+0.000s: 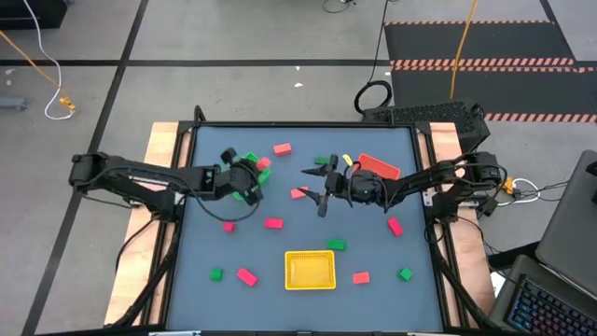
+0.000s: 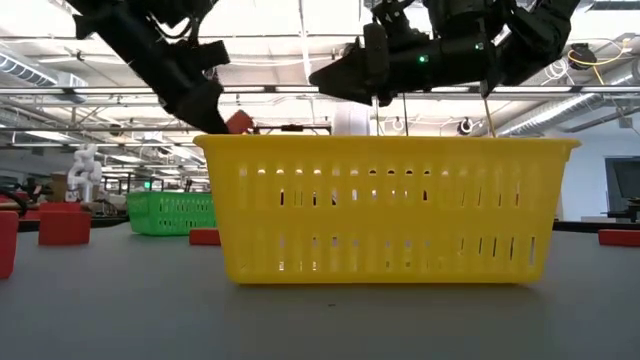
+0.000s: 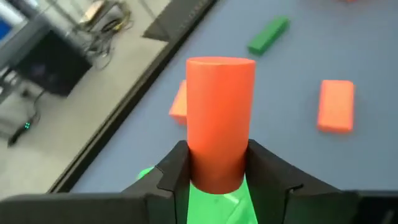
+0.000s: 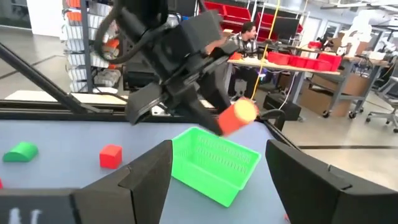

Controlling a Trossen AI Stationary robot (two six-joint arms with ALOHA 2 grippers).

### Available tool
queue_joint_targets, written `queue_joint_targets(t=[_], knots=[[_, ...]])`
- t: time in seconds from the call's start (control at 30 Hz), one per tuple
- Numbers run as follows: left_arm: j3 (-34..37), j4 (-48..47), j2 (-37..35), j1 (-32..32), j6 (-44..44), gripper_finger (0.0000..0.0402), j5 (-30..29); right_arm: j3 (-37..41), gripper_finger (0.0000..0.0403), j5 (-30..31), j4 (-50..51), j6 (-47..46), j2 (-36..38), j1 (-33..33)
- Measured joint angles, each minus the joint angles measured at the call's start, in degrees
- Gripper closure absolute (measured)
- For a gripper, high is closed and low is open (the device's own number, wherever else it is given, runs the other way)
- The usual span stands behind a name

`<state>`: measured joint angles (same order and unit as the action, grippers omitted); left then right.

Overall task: Sort & place blocks by color
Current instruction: Put the orange block into the green bin

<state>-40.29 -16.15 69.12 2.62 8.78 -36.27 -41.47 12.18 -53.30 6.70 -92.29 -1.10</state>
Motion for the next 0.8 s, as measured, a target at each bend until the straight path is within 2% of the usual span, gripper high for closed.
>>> queue_joint_targets(t=[0.23, 0.4, 0.53, 0.7, 0.8], knots=[[0.04, -15.95, -5.20, 2.90, 10.50, 0.0284, -1.38, 0.02, 0.0149, -0.19, -0.38, -0.79, -0.04, 0.02], [0.05, -22.09, -5.64, 4.52, 13.76, 0.0284, 4.29, 0.02, 0.0149, -0.21, 0.80, -2.20, -0.04, 0.02], [0.04, -24.55, -5.48, 5.19, 15.05, 0.0277, 5.04, 0.02, 0.0149, -0.23, 4.11, -5.76, -0.04, 0.02], [0.04, -24.46, -5.44, 5.15, 15.53, 0.0154, 5.11, 0.02, 0.0149, -0.23, 4.66, -7.12, -0.06, 0.02], [0.04, -24.50, -5.44, 5.17, 15.76, 0.0094, 5.12, 0.02, 0.0149, -0.23, 4.23, -7.13, -0.06, 0.02]])
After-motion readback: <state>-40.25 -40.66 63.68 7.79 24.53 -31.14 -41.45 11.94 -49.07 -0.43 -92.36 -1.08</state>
